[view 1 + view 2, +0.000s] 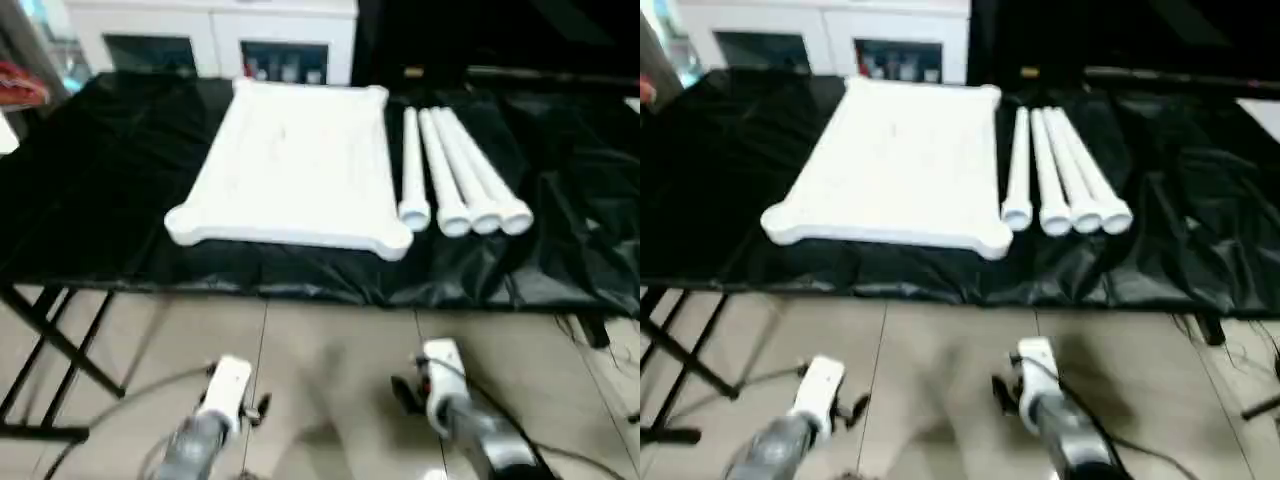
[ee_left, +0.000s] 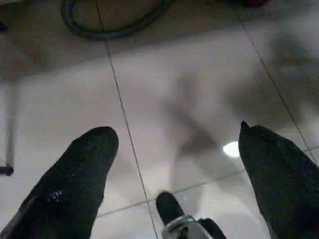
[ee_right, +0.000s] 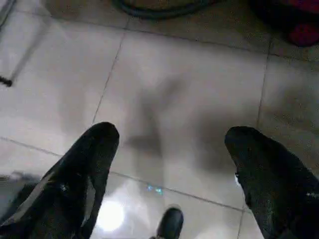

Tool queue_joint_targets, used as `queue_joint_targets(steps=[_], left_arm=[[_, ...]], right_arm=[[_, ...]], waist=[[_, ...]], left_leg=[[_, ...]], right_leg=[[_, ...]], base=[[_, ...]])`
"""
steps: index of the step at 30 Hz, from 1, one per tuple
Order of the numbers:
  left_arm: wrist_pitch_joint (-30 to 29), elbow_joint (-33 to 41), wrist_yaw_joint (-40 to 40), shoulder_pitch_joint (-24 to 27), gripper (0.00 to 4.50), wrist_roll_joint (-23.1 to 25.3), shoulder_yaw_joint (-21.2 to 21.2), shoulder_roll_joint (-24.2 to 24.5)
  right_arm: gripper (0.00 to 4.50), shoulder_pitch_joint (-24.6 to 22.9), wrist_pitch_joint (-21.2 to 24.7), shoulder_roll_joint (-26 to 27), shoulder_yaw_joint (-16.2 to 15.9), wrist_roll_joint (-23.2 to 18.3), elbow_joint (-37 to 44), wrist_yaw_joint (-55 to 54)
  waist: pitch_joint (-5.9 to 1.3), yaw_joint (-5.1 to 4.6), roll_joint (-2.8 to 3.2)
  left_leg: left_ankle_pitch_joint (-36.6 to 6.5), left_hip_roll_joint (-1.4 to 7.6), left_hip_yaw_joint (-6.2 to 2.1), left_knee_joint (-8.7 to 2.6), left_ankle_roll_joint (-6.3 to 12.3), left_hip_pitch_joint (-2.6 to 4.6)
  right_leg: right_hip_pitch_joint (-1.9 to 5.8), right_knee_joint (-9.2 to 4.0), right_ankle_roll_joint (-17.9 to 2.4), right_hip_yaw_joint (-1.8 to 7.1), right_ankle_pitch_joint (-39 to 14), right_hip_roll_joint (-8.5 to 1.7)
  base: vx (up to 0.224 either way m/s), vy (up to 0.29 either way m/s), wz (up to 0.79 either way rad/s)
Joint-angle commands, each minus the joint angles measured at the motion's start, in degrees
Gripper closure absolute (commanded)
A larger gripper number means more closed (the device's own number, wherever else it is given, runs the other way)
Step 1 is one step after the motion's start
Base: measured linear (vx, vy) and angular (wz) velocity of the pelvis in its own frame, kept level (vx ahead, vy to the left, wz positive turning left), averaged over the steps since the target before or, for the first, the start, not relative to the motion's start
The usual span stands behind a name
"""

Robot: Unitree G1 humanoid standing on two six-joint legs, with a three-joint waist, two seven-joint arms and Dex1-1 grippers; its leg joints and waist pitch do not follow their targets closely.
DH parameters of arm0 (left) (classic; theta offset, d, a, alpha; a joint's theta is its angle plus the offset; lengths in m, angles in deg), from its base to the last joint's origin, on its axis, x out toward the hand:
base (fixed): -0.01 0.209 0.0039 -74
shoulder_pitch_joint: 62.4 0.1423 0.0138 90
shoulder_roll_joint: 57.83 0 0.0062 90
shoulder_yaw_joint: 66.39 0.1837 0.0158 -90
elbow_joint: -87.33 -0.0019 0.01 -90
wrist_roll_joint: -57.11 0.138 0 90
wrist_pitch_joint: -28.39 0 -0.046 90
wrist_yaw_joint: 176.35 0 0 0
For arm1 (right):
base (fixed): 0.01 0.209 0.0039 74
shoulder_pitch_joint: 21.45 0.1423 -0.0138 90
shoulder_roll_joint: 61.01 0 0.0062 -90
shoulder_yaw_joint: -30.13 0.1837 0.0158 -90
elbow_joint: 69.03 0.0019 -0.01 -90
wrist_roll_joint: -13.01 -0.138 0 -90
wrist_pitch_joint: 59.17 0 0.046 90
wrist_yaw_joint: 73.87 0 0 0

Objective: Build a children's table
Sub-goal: Move to table

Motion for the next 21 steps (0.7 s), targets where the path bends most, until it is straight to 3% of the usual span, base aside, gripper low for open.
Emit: queue_joint_targets(steps=[1, 3, 4, 6, 7, 8, 11, 13, 14, 16, 17, 18, 19, 20, 21], left_arm=[[1.4, 7.3, -1.8, 3.6, 0.14, -1.5, 0.1, 1.5], [3.2, 14.8, -1.9, 8.1, 0.14, -2.2, -0.2, 2.7], [3.4, 15.2, -1.8, 8.3, 0.14, -2.1, -0.3, 2.8], [4.1, 24.0, -0.3, 11.9, 0.14, -1.9, -1.3, 3.6], [0.9, 35.1, -0.2, 15.0, 0.14, -3.1, -2.9, 3.7], [-1.2, 41.0, 0.0, 16.3, 0.14, -3.5, -3.8, 3.8], [-12.4, 60.9, 1.1, 16.2, 0.14, -6.1, -6.1, 3.3], [-14.3, 63.5, 1.6, 15.7, 0.14, -7.1, -6.1, 3.5], [-15.1, 65.0, 2.6, 13.4, 0.14, -6.8, -6.2, 3.4], [-17.5, 65.2, 4.4, 8.8, 0.14, -5.9, -6.2, 3.3], [-18.4, 62.7, 6.3, 3.4, 0.14, -4.7, -6.1, 2.1], [-19.2, 59.5, 7.7, -2.0, 0.14, -3.5, -5.7, 0.7], [-19.5, 57.8, 8.6, -4.6, 0.14, -2.3, -5.6, -0.1], [-19.8, 57.0, 9.0, -5.8, 0.14, -1.5, -5.5, -0.5], [-20.9, 56.4, 9.8, -6.8, 0.14, 0.1, -4.9, -1.1]], right_arm=[[0.64, -5.3, 3.0, -2.2, -0.4, -2.4, 11.8, 2.1], [0.64, -11.0, 2.7, -3.7, 0.1, -3.6, 21.4, 2.9], [0.64, -11.2, 2.5, -3.8, 0.2, -3.6, 21.9, 2.9], [0.64, -14.9, 2.5, -4.4, 1.9, -5.7, 30.2, 2.9], [0.64, -17.9, 4.6, -5.3, 3.7, -9.1, 38.9, 3.6], [0.64, -19.3, 5.8, -5.8, 4.7, -10.8, 43.4, 3.9], [0.64, -19.6, 12.5, -7.1, 9.7, -17.9, 56.5, 3.0], [0.64, -19.2, 14.5, -7.2, 10.7, -19.5, 58.7, 2.3], [0.64, -16.7, 15.3, -6.8, 11.6, -19.5, 59.9, 0.4], [0.64, -12.2, 14.1, -6.1, 12.4, -18.2, 60.0, -2.3], [0.64, -7.5, 10.8, -5.0, 12.6, -16.4, 58.3, -4.2], [0.64, -3.6, 8.3, -4.9, 12.2, -12.2, 57.1, -6.4], [0.64, -1.9, 8.6, -5.5, 11.6, -9.9, 56.8, -7.5], [0.64, -1.2, 9.4, -6.0, 11.3, -8.6, 56.8, -8.2], [0.64, -0.5, 11.0, -6.3, 12.1, -10.1, 56.2, -8.4]], waist=[[-2.16, 0.25, 0.01], [-1.65, 0.31, 0.18], [-1.44, 0.32, 0.16], [-0.59, -0.17, 0.51], [-0.50, 0.05, 0.76], [-0.16, 0.07, 0.58], [0.14, 0.03, 0.80], [0.10, 0.09, 0.59], [0.24, 0.00, 0.67], [-0.32, -0.32, 0.36], [-0.63, -0.28, 0.54], [-1.07, -0.07, -0.28], [-1.19, -0.17, -0.46], [-2.00, -0.10, -0.29], [-2.26, 0.07, 0.89]], left_leg=[[-9.0, 6.09, -2.68, -4.29, 7.10, 1.84], [-14.8, 6.10, -2.88, -5.21, 5.31, 1.81], [-16.6, 6.30, -2.92, -5.49, 4.66, 1.79], [-24.4, 5.98, -2.79, -6.42, 0.63, 2.02], [-26.3, 6.14, -2.93, -6.60, -0.43, 2.16], [-29.2, 6.50, -3.17, -7.06, -1.92, 2.14], [-28.7, 5.59, -3.10, -6.98, -3.21, 2.34], [-25.8, 5.14, -2.92, -6.61, -3.35, 2.37], [-24.5, 4.86, -2.83, -6.64, -3.49, 2.19], [-21.3, 4.42, -2.78, -6.36, -4.31, 2.00], [-18.4, 4.34, -2.77, -6.14, -4.37, 1.90], [-15.5, 4.29, -2.54, -5.88, -4.32, 1.89], [-13.9, 4.14, -2.38, -5.67, -4.45, 2.03], [-7.7, 3.91, -2.34, -4.81, -3.89, 2.08], [-2.3, 3.77, -2.28, -4.21, -2.93, 1.83]], right_leg=[[0.75, -2.92, -10.1, 1.80, 20.1, -5.13], [0.42, -3.68, -9.0, 1.76, 12.9, -4.82], [0.34, -3.92, -8.8, 1.86, 10.1, -4.86], [-0.45, -5.22, -8.6, 2.22, -5.8, -4.62], [-0.53, -5.50, -8.6, 2.43, -9.3, -4.86], [-0.61, -5.80, -7.9, 2.72, -14.1, -4.90], [-1.20, -6.33, -6.8, 2.93, -19.0, -4.56], [-1.41, -6.35, -6.1, 2.86, -18.5, -4.39], [-1.47, -6.35, -5.4, 2.82, -18.5, -4.16], [-1.25, -5.93, -4.4, 2.55, -17.0, -3.97], [-1.12, -5.59, -4.1, 2.47, -13.5, -3.77], [-1.12, -4.88, -4.1, 2.42, -10.0, -3.67], [-1.16, -4.83, -4.3, 2.35, -7.9, -3.49], [-0.55, -3.83, -4.5, 2.18, 1.0, -3.29], [-0.37, -3.08, -4.4, 2.09, 11.2, -2.99]], base=[[0.000, 0.000, 0.00], [0.000, 0.000, 0.00], [0.000, 0.000, 0.00], [-0.038, 0.001, -0.02], [-0.075, 0.003, -0.04], [-0.065, 0.001, -0.06], [0.000, 0.000, 0.00], [0.000, 0.000, 0.00], [0.000, 0.000, 0.00], [0.000, 0.000, 0.00], [0.000, 0.000, 0.00], [0.000, 0.000, 0.00], [0.000, 0.000, 0.00], [0.000, 0.000, 0.00], [0.000, 0.000, 0.00]])
